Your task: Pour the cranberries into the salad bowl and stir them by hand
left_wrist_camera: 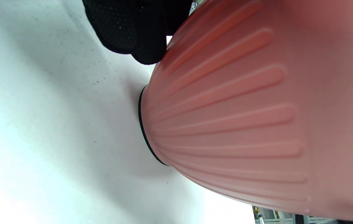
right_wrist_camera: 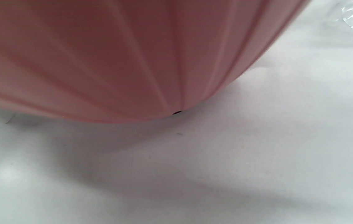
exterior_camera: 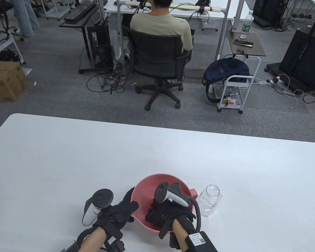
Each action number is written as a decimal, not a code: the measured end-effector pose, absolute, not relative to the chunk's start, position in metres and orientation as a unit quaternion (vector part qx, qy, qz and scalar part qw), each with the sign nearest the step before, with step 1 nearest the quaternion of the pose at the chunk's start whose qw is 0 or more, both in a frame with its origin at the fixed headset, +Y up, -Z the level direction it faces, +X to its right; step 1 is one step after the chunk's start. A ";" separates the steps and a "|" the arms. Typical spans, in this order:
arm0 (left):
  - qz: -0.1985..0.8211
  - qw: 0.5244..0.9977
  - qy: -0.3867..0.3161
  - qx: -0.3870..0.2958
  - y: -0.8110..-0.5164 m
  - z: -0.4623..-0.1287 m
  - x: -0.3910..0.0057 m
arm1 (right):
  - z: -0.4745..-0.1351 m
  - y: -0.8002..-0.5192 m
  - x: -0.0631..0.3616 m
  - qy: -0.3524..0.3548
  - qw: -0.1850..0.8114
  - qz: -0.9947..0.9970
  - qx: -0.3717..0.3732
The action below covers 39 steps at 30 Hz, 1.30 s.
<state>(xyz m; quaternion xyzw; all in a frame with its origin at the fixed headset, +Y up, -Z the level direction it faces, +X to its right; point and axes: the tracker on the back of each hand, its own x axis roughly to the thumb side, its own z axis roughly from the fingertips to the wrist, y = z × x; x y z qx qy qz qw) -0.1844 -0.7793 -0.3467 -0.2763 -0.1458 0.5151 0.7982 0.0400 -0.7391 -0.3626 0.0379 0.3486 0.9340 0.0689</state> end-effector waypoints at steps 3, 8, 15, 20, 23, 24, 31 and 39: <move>0.514 0.799 -0.146 -0.276 -0.779 -0.347 -0.185 | -0.362 -0.738 0.041 0.348 0.064 0.935 0.029; 0.515 0.799 -0.145 -0.276 -0.779 -0.347 -0.185 | -0.362 -0.736 0.042 0.331 0.047 0.942 0.008; 0.515 0.798 -0.145 -0.277 -0.779 -0.347 -0.185 | -0.364 -0.738 0.040 0.340 0.015 0.940 0.001; 0.516 0.798 -0.145 -0.277 -0.779 -0.347 -0.184 | -0.367 -0.745 0.040 0.368 0.036 0.929 0.029; 0.515 0.798 -0.146 -0.277 -0.779 -0.347 -0.184 | -0.365 -0.744 0.037 0.372 0.023 0.927 0.033; 0.514 0.799 -0.146 -0.276 -0.779 -0.347 -0.184 | -0.365 -0.744 0.037 0.372 0.023 0.927 0.034; 0.516 0.797 -0.149 -0.277 -0.780 -0.347 -0.184 | -0.365 -0.741 0.037 0.371 0.050 0.926 0.051; 0.517 0.795 -0.153 -0.279 -0.780 -0.347 -0.184 | -0.365 -0.739 0.038 0.375 0.065 0.923 0.057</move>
